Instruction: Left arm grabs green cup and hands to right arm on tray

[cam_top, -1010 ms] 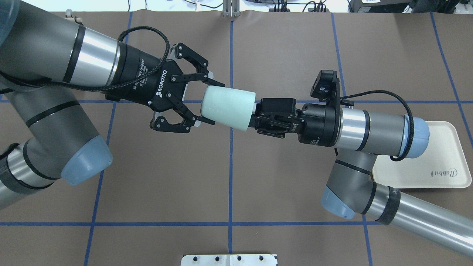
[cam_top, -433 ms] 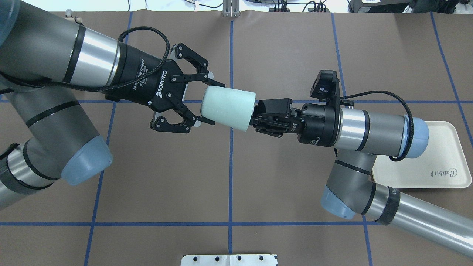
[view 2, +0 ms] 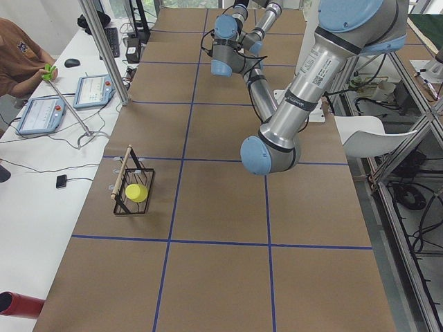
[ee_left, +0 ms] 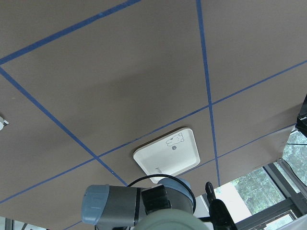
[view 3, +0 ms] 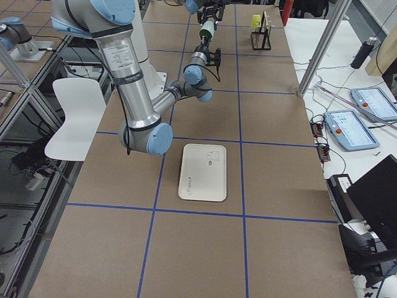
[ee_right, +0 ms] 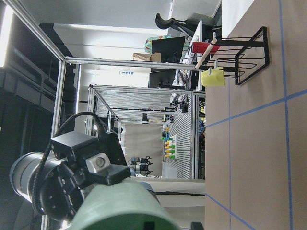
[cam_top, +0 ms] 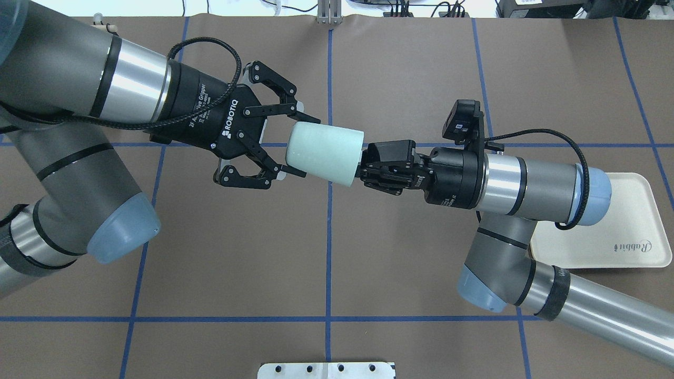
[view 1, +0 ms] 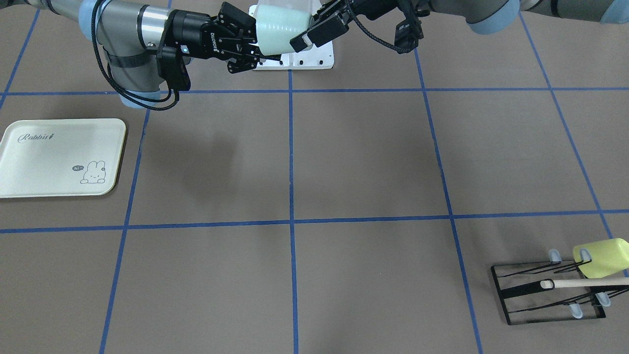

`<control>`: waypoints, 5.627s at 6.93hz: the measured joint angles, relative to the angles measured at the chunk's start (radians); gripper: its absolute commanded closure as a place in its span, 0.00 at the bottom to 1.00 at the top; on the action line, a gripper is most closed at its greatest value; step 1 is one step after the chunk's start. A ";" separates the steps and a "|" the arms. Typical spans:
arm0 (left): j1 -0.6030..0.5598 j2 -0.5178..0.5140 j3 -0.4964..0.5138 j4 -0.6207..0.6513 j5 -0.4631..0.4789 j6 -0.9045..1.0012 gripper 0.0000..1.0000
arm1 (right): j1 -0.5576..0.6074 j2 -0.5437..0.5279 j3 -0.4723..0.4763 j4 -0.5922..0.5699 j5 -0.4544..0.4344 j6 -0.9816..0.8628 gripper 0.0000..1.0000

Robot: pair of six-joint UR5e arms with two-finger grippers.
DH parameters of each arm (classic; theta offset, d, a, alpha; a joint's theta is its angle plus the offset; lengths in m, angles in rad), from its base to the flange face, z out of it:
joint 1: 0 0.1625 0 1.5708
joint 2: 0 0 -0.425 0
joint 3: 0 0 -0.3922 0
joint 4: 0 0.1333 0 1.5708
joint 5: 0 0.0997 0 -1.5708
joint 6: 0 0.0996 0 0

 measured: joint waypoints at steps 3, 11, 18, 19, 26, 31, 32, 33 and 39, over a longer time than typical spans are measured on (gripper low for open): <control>0.000 -0.001 -0.001 0.000 0.000 0.000 0.68 | -0.005 -0.002 -0.006 0.000 0.000 0.000 0.65; 0.001 0.000 -0.001 0.000 0.002 -0.004 0.65 | -0.009 -0.001 -0.002 0.001 0.000 0.000 0.82; 0.001 0.002 0.001 -0.043 0.000 0.009 0.00 | -0.012 -0.002 -0.002 0.001 -0.017 0.000 0.93; 0.001 0.003 0.001 -0.045 0.000 0.009 0.00 | -0.012 -0.004 -0.003 0.000 -0.020 0.000 0.96; -0.003 0.009 0.017 -0.039 0.000 0.146 0.00 | 0.211 -0.021 -0.251 -0.042 0.037 -0.129 1.00; -0.055 0.020 0.132 -0.022 0.009 0.764 0.00 | 0.441 -0.020 -0.258 -0.564 0.372 -0.643 1.00; -0.088 0.024 0.161 -0.019 0.010 0.887 0.00 | 0.471 -0.030 -0.232 -0.680 0.386 -0.749 1.00; -0.130 0.027 0.181 0.014 0.012 0.998 0.00 | 0.491 -0.046 -0.196 -0.800 0.389 -0.858 1.00; -0.335 0.087 0.055 0.589 0.015 1.667 0.00 | 0.490 -0.352 0.273 -1.591 0.195 -1.374 1.00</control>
